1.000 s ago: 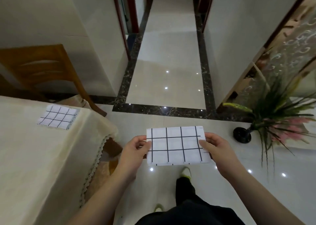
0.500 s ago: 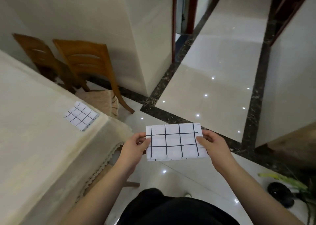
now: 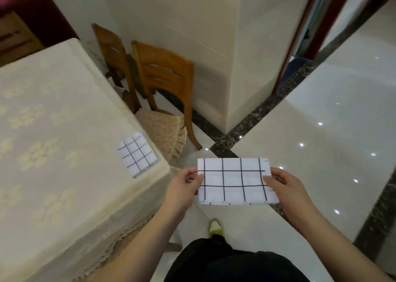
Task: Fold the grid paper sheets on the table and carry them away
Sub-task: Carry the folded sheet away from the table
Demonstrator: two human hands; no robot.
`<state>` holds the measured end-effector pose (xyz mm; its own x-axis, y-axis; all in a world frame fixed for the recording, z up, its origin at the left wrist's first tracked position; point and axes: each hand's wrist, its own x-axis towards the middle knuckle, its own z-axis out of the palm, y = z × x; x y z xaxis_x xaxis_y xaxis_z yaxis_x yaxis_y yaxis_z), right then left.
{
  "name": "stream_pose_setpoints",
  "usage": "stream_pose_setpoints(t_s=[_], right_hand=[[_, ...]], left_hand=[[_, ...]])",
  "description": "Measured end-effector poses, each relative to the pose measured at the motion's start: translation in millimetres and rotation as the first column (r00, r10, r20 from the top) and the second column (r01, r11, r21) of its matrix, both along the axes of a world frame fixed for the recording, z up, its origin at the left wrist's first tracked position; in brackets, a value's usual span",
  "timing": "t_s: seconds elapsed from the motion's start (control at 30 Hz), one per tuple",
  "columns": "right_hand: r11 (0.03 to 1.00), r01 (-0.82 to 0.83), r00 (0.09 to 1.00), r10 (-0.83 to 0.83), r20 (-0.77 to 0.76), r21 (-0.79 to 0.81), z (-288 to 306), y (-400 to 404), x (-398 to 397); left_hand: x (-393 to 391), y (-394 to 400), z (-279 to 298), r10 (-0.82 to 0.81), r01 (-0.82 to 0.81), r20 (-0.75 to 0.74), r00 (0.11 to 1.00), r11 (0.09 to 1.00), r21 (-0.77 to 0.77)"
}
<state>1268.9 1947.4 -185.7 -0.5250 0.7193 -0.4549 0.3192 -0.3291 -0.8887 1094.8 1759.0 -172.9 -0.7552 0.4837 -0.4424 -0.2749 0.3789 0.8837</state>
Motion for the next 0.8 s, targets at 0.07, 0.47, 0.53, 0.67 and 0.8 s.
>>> stream_pose_setpoints(t_s=[0.07,0.47,0.53,0.67,0.8], right_hand=[[0.999,-0.035,0.999,0.035,0.006,0.028,6,17,-25],[0.977,-0.214,0.977,0.214,-0.013,-0.002,18,110,-149],[0.960,-0.279,0.960,0.279,-0.010,-0.002,13,128,-170],[0.910,-0.414,0.910,0.414,-0.016,0.006,7,164,-214],[0.839,-0.544,0.839,0.544,-0.006,-0.023,7,196,-257]], left_hand=[[-21,14,2,0.027,-0.027,-0.010,1.000,1.000,-0.002],[-116,77,4,0.160,-0.162,0.053,0.986,0.986,0.032],[-124,85,-2,0.211,-0.213,0.059,0.976,0.977,0.025],[-137,104,-9,0.329,-0.333,0.119,0.937,0.943,0.014],[-147,125,-9,0.468,-0.483,0.210,0.859,0.875,0.028]])
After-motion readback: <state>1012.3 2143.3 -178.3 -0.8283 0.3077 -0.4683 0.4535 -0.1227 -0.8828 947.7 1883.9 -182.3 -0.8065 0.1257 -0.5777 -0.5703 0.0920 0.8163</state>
